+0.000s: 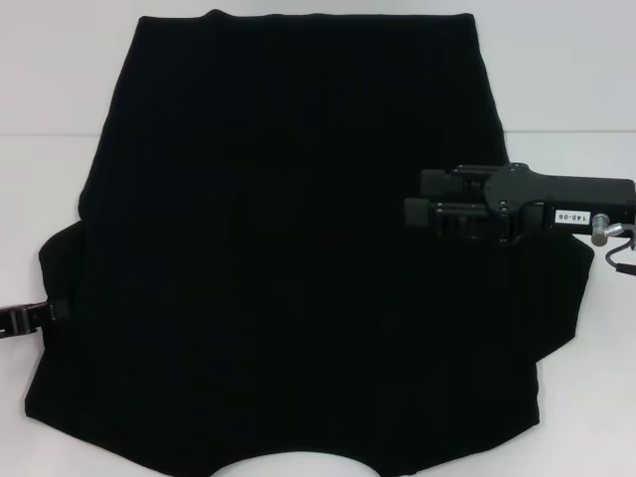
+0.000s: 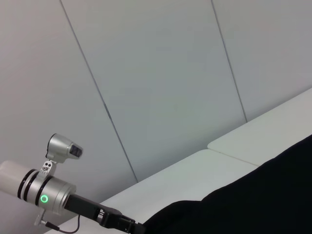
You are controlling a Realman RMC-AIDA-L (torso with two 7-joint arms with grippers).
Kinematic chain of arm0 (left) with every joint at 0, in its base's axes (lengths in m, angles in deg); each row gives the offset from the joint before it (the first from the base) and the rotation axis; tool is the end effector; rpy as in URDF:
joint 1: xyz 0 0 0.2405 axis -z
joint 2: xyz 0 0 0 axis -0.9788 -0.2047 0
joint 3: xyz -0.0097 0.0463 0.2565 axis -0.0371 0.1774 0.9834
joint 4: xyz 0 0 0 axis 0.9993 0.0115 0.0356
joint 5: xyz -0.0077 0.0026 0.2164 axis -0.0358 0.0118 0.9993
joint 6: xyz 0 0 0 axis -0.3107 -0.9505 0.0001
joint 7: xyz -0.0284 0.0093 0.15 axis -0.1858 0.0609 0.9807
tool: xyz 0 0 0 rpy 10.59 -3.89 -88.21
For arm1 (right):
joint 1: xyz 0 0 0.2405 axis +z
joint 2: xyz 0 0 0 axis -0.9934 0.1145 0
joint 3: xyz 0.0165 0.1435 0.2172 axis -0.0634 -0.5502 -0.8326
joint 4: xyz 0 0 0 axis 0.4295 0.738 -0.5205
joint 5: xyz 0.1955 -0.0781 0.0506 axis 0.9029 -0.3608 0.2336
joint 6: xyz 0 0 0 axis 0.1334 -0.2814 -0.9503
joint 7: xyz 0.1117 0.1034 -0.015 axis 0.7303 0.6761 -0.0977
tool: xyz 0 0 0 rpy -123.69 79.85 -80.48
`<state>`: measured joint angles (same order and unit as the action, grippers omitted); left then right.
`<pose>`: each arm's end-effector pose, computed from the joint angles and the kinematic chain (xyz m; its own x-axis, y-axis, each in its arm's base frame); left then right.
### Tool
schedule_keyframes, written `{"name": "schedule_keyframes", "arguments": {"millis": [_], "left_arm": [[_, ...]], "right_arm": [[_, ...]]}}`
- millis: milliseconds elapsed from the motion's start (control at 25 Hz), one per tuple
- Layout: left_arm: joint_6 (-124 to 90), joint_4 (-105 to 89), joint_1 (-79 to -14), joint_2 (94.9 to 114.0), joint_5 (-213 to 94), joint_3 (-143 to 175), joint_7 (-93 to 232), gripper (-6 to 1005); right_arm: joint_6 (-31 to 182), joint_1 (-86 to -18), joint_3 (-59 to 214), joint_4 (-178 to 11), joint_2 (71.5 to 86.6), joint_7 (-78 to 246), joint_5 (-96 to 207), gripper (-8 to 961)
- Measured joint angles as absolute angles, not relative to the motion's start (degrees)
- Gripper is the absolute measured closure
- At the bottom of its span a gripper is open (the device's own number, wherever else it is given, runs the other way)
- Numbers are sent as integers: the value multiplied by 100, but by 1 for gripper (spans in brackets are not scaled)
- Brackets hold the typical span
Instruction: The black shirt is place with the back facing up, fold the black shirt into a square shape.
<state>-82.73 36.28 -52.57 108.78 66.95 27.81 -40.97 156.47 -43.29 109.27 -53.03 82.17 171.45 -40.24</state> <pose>-0.3896 0.3254 0.0543 0.3294 0.7424 0.5834 0.9359 -0.1751 -0.3056 0.2104 0.3873 0.0080 0.7197 -0.3887 -0.5753 -0.4940 -0.8689 -0.0309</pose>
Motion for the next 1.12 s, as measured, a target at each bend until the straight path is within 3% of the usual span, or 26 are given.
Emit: {"name": "schedule_keyframes", "arguments": {"millis": [240,360,1120], "left_arm": [[-8267,3624,-5245,10882,6695,2786,-4101,804],[-8263,3624,-5239,10883,6695,2786,-4103,996],[-8082,3682,-5326,10847,6638,2164,-4122,996]], "right_arm": [[15644,-4329,10927,-5302,8220,17145,-4024,250],[15643,-4328,10928,-5302,8220,17145,-4024,250],[15565,-4343,10873,-5310,8282,17097,-3935,251]]}}
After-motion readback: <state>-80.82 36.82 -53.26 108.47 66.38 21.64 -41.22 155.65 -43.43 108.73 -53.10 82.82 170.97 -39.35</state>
